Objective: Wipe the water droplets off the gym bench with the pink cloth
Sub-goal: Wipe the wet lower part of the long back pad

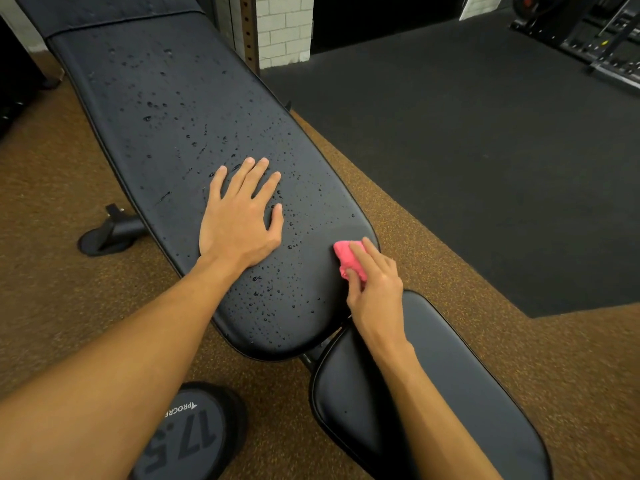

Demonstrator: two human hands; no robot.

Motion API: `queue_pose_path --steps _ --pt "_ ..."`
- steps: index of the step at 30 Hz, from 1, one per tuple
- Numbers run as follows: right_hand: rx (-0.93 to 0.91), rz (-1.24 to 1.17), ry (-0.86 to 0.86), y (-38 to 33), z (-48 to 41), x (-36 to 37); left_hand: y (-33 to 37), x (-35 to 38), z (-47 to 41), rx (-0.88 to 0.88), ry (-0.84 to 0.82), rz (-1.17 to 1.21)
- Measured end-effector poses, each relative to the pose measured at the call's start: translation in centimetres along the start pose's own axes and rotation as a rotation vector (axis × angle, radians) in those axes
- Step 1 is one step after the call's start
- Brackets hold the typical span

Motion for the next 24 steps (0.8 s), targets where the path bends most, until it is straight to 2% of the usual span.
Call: queue_pose_path --steps 4,11,17,20,24 --pt "0.181 -0.046 0.040 2.1 -1.7 -0.2 -0.1 0.0 0.0 -0.001 0.002 -0.005" --pt "-0.054 -0.002 -0.021 0.2 -0.1 -0.2 0.0 -0.1 0.0 0.000 0.004 -0.001" --pt "0.087 -0.031 0.041 1.1 -4.2 0.2 0.0 -0.1 0.0 -0.005 0.012 0.011" --pt "0.009 -0.048 0.021 -0.9 -5.6 1.7 -0.1 -0.1 0.0 -0.005 0.011 0.002" --pt "-0.189 -0.031 -0.011 -2.5 -2.8 1.6 0.0 -0.1 0.0 -0.003 0.019 0.001"
Point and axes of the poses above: each hand's wrist, its own z-axis away from the middle knuckle, its own x-axis out of the palm, y = z × x, the point moved 10 cm from there along -z, towards the middle knuckle, and after that the axes turned 13 degrees about y, right-handed, at the moved point
